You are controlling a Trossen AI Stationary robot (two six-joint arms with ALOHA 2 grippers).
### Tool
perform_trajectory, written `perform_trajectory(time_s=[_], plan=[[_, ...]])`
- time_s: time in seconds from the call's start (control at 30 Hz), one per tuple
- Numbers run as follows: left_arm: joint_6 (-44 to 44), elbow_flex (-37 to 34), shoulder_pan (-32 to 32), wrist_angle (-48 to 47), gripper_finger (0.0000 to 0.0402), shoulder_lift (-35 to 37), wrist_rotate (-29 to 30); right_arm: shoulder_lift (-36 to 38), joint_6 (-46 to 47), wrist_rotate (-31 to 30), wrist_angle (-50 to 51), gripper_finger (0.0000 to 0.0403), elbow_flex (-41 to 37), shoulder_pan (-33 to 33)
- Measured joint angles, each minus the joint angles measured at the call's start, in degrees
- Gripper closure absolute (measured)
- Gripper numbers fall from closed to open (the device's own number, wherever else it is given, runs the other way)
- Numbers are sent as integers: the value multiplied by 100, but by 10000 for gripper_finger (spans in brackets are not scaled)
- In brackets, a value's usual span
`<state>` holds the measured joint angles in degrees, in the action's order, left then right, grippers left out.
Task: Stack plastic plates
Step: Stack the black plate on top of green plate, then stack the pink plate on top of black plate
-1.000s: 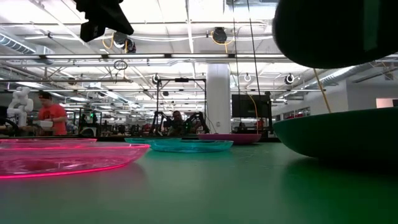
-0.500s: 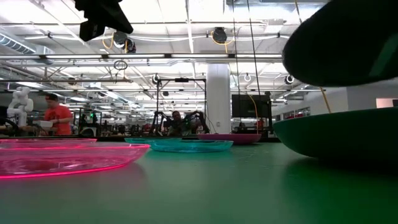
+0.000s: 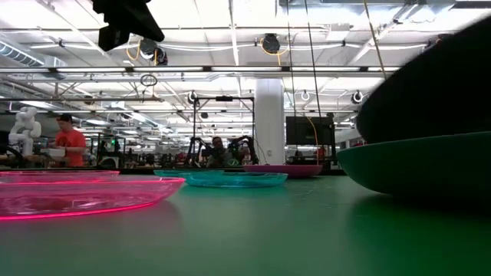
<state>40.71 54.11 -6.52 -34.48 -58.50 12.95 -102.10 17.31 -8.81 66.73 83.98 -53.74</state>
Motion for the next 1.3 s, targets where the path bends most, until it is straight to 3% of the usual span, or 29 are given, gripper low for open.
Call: perform_trajectory(time_s=[0.23,0.63,0.9,1.3], plan=[[-7,0,0,-2,400,0,2,0,415,3,2,395,-298,2],[-48,0,0,-4,400,0,4,0,502,-1,-975,359,-625,7],[17,0,0,-2,400,0,4,11,1128,6,-1024,332,-747,7],[-314,0,1,14,400,0,11,55,1975,310,-171,311,163,2]])
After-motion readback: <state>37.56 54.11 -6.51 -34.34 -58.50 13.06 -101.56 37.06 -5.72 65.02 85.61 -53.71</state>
